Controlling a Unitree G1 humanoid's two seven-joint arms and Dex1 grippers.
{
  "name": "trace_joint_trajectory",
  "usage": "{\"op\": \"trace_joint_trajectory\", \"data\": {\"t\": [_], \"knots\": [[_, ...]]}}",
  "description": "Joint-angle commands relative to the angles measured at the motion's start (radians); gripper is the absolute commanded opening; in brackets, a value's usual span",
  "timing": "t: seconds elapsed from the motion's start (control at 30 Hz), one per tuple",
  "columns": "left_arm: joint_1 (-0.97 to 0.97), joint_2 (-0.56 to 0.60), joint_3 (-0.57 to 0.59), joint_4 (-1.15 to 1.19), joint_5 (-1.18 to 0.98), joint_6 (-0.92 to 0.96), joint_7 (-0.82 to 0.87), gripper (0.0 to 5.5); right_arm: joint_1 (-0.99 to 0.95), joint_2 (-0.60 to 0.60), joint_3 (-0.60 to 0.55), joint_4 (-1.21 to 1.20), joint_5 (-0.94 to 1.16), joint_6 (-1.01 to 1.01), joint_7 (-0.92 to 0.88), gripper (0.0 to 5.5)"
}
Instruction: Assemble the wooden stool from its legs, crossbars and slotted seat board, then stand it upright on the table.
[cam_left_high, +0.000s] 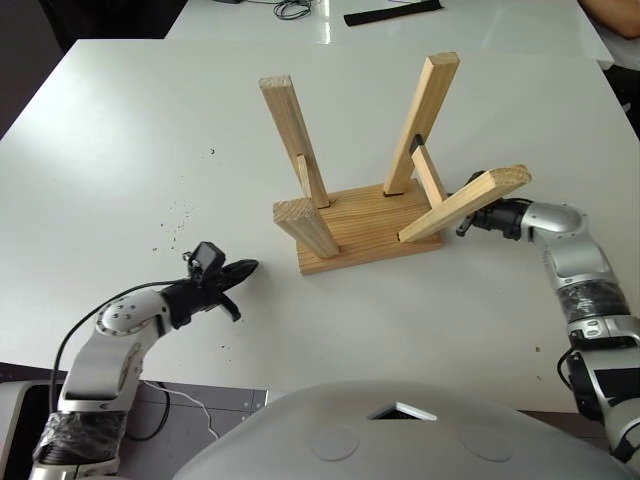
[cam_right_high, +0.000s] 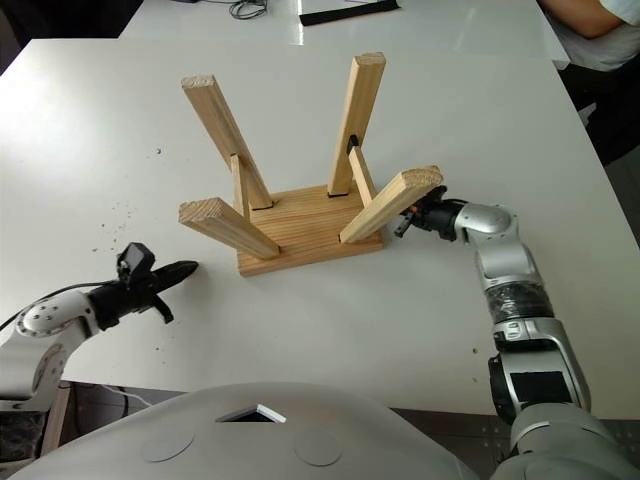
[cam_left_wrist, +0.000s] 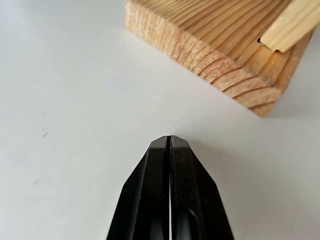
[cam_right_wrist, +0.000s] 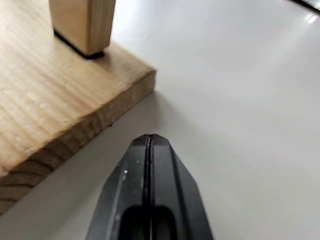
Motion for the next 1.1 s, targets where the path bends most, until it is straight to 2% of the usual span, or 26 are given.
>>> {"op": "trace_joint_trajectory", "data": {"t": [0.03,0.2,0.37,0.5,0.73,0.93,1.1], "knots": [[-0.073,-0.079,-0.110,0.030,0.047,-0.006,0.035,0.02,0.095,-0.015,0.054,-0.021,-0.029,-0.014,0.054,0.00],[-0.006,-0.052,-0.093,-0.021,0.036,-0.012,0.022,0.02,0.282,-0.084,0.040,-0.384,0.123,0.116,0.153,0.00],[0.044,-0.015,-0.055,-0.055,0.019,-0.006,0.010,0.02,0.397,-0.085,0.049,-0.590,0.168,0.230,0.104,0.00],[0.104,-0.011,-0.035,-0.100,0.007,-0.002,0.022,0.02,0.388,-0.076,0.036,-0.548,0.139,0.237,0.066,0.00],[0.069,-0.018,0.024,-0.042,0.028,-0.050,0.052,0.02,0.378,-0.114,0.023,-0.476,0.121,0.197,0.089,0.00],[0.051,-0.035,0.192,-0.057,-0.103,-0.105,0.027,0.02,0.323,-0.149,-0.051,-0.383,0.138,0.159,0.101,0.00],[0.101,0.063,0.288,-0.017,-0.089,-0.138,-0.055,0.02,0.274,-0.237,-0.153,-0.334,0.165,0.141,0.152,0.00]]}}
